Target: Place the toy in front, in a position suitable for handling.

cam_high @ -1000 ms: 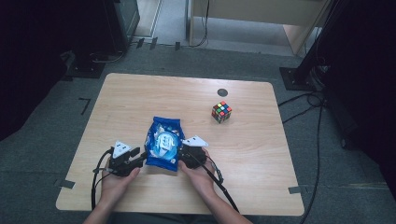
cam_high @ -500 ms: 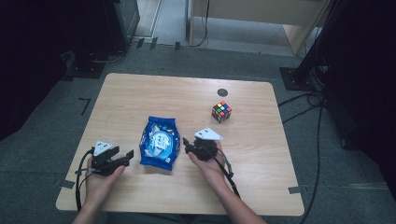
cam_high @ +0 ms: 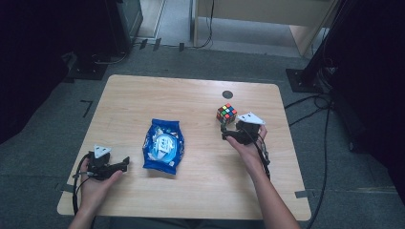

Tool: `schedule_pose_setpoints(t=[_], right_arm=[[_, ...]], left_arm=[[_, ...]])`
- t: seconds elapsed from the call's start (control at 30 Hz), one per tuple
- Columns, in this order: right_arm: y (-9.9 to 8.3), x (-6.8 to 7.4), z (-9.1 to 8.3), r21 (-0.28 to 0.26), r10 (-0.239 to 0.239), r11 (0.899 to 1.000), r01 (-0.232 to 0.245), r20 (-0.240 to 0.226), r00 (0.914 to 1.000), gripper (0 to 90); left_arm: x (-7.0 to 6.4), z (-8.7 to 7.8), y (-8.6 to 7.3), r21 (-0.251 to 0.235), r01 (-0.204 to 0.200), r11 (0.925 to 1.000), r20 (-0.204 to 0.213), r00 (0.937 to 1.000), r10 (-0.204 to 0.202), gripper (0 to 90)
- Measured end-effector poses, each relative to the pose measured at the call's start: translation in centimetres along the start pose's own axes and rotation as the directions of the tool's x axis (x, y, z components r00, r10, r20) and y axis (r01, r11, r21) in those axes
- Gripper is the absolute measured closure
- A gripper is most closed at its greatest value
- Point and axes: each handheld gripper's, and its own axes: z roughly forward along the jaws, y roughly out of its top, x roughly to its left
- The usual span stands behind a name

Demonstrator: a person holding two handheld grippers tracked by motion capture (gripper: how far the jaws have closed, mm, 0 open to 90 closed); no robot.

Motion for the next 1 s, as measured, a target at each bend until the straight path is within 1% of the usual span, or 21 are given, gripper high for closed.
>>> schedule_pose_setpoints(t=[0.07,0.1,0.13,0.17,0.2,0.23,0.3,0.33,0.37,0.43,0.53,0.57,0.63,0.67,0.7,0.73,0.77,0.83,0.87,0.93,1.0], right_arm=[[0.1,-0.2,1.3,0.024,-0.008,1.000,0.008,-0.001,1.0000,4.3],[0.0,-0.3,2.1,0.040,-0.007,0.999,0.008,-0.005,1.0000,3.6],[0.0,-0.5,2.8,0.052,0.002,0.999,-0.002,-0.005,1.0000,3.2],[-0.1,-0.7,3.6,0.066,0.012,0.998,-0.012,0.008,0.9999,3.2],[-0.1,-0.7,3.6,0.066,0.012,0.998,-0.012,0.008,0.9999,3.2],[-0.1,-1.3,5.0,0.075,0.021,0.997,-0.023,0.032,0.9993,3.2],[0.1,-1.7,5.7,0.072,0.040,0.997,-0.043,0.033,0.9986,3.2],[0.1,-1.7,5.7,0.072,0.040,0.997,-0.043,0.033,0.9986,3.2],[0.4,-1.9,6.3,0.070,0.041,0.997,-0.043,0.030,0.9987,3.3],[0.7,-1.9,6.8,0.076,0.021,0.997,-0.023,0.027,0.9994,3.9],[0.9,-1.6,7.6,0.102,-0.013,0.995,0.007,0.052,0.9986,10.1],[0.9,-1.5,7.8,0.104,-0.011,0.995,0.004,0.066,0.9978,14.9],[0.8,-1.4,8.0,0.109,-0.001,0.994,-0.008,0.083,0.9966,19.2],[0.8,-1.4,8.0,0.109,-0.001,0.994,-0.008,0.083,0.9966,19.2],[0.8,-1.3,8.1,0.112,0.003,0.994,-0.013,0.091,0.9959,24.8],[0.5,-0.9,8.1,0.111,0.006,0.994,-0.021,0.138,0.9904,34.2],[0.5,-0.9,7.9,0.109,0.026,0.993,-0.044,0.154,0.9877,34.5],[0.4,-1.0,7.5,0.087,0.080,0.992,-0.092,0.136,0.9875,34.6],[0.3,-0.9,7.2,0.077,0.080,0.993,-0.091,0.129,0.9884,34.6],[0.1,-0.6,6.4,0.076,0.054,0.995,-0.064,0.126,0.9906,34.6],[-0.1,-0.3,5.9,0.078,0.051,0.995,-0.061,0.120,0.9914,34.6]], left_arm=[[-0.3,0.1,-0.1,-0.001,-0.020,0.9998,-0.017,0.9997,0.020,17.8],[-0.3,0.1,-0.1,-0.001,-0.020,0.9998,-0.017,0.9997,0.020,17.7],[-0.6,0.2,-0.2,-0.006,-0.034,0.9994,-0.028,0.9990,0.034,16.9],[-0.7,0.2,-0.2,-0.008,-0.039,0.9992,-0.025,0.9989,0.039,16.3],[-0.7,0.2,-0.2,-0.008,-0.039,0.9992,-0.025,0.9989,0.039,16.1],[-0.7,0.2,-0.3,-0.011,-0.038,0.9992,-0.025,0.9990,0.038,15.9],[-0.7,0.2,-0.3,-0.015,-0.039,0.9991,-0.025,0.9989,0.039,15.6],[-0.7,0.2,-0.3,-0.015,-0.039,0.9991,-0.025,0.9989,0.039,15.5],[-0.7,0.2,-0.3,-0.016,-0.038,0.9991,-0.025,0.9990,0.038,15.3],[-0.8,0.3,-0.3,-0.018,-0.040,0.9990,-0.026,0.9989,0.039,15.2],[-0.8,0.3,-0.3,-0.019,-0.039,0.9991,-0.025,0.9990,0.038,15.2],[-0.8,0.3,-0.3,-0.019,-0.039,0.9991,-0.025,0.9990,0.038,15.2],[-0.8,0.3,-0.3,-0.019,-0.039,0.9991,-0.025,0.9990,0.038,15.2],[-0.8,0.3,-0.3,-0.019,-0.039,0.9991,-0.025,0.9990,0.038,15.2],[-0.8,0.3,-0.3,-0.019,-0.038,0.9991,-0.025,0.9990,0.038,15.2],[-0.8,0.3,-0.3,-0.019,-0.038,0.9991,-0.026,0.9990,0.038,15.2],[-0.8,0.3,-0.3,-0.019,-0.038,0.9991,-0.025,0.9990,0.038,15.2],[-0.8,0.3,-0.3,-0.019,-0.038,0.9991,-0.025,0.9990,0.038,15.2],[-0.8,0.3,-0.3,-0.018,-0.040,0.9990,-0.025,0.9989,0.040,15.2],[-0.8,0.3,-0.3,-0.018,-0.041,0.9990,-0.024,0.9989,0.041,15.3],[-0.8,0.3,-0.3,-0.017,-0.042,0.9990,-0.023,0.9988,0.042,15.2]])
